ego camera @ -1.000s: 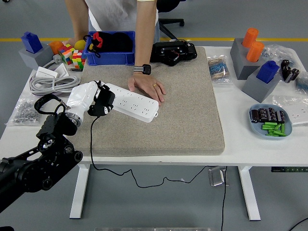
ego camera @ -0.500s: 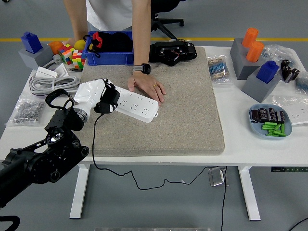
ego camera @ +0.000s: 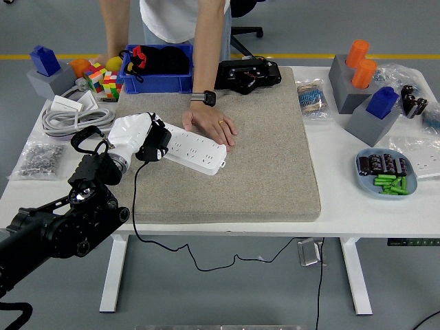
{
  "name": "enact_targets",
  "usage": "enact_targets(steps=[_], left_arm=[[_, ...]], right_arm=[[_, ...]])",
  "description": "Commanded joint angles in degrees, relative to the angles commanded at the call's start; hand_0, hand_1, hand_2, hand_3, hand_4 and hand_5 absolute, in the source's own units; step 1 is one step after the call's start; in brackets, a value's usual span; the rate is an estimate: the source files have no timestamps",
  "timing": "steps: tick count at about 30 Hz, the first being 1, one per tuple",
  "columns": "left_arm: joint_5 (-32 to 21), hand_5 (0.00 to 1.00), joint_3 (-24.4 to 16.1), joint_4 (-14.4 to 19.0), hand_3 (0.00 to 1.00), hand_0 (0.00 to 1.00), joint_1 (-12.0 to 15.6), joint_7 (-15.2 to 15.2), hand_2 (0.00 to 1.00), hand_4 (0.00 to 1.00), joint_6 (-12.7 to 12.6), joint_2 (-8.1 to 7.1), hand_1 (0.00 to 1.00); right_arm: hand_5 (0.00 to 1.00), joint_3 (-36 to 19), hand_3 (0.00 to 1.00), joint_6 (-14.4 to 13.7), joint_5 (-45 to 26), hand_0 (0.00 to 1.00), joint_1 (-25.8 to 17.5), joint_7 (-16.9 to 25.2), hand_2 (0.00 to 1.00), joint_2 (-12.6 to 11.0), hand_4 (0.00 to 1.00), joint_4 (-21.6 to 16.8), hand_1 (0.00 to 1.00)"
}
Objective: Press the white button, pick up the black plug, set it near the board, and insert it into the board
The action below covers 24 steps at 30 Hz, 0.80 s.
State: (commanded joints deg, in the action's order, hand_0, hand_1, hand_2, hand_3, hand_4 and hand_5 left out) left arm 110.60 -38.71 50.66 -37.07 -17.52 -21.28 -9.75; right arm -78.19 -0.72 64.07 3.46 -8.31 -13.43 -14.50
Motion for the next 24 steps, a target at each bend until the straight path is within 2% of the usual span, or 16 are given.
enact_targets(steps=[24], left_arm=[[0.63,0.002,1.25,-1.23,0.396,0.231,-0.12,-0.53,0.271,0.555,0.42,-0.41,0.227]], right_arm=[[0.421,-0.04,0.608,-0.03,-0.12,0.766,-0.05,0.07,0.649,0.09,0.656,-0.05,0.641]])
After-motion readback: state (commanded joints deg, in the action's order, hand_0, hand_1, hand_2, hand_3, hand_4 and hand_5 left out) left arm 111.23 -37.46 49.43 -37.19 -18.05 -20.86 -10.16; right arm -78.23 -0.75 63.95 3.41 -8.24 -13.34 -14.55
